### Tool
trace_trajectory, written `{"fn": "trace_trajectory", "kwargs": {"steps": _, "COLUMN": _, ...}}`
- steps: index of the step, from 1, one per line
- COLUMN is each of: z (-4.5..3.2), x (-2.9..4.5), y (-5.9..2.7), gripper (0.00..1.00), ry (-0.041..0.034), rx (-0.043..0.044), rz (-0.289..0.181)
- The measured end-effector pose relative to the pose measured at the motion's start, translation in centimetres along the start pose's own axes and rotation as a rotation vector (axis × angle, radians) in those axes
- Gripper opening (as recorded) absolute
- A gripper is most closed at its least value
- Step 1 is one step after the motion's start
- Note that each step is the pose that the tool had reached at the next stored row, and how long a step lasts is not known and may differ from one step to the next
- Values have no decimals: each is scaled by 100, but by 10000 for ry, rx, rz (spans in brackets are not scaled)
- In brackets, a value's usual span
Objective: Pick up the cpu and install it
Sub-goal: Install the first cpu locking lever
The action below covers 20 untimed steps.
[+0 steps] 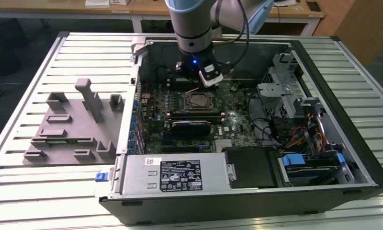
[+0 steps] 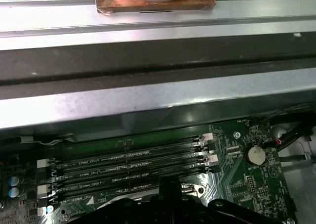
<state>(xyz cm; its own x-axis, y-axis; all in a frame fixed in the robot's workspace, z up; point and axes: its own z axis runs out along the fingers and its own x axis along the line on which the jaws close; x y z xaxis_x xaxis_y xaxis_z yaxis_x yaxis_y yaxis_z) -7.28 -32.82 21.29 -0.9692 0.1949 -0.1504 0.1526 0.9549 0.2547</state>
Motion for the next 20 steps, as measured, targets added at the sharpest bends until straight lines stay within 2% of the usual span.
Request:
{"fn": "trace_trajectory", "kwargs": {"steps": 6, "z": 22, "x": 43, "y": -13, "gripper": 11, "ry": -146, "rx": 5, "rz": 142}}
{"fn": "trace_trajectory", "kwargs": {"steps": 11, "z": 38, "x": 63, "y": -18, "gripper": 11, "ry": -307, "rx": 64, "rz": 549}}
{"fn": "trace_trajectory", "kwargs": {"steps": 20, "z": 44, "x": 157, "y": -9, "gripper": 11, "ry": -472, "rx": 104, "rz": 890}}
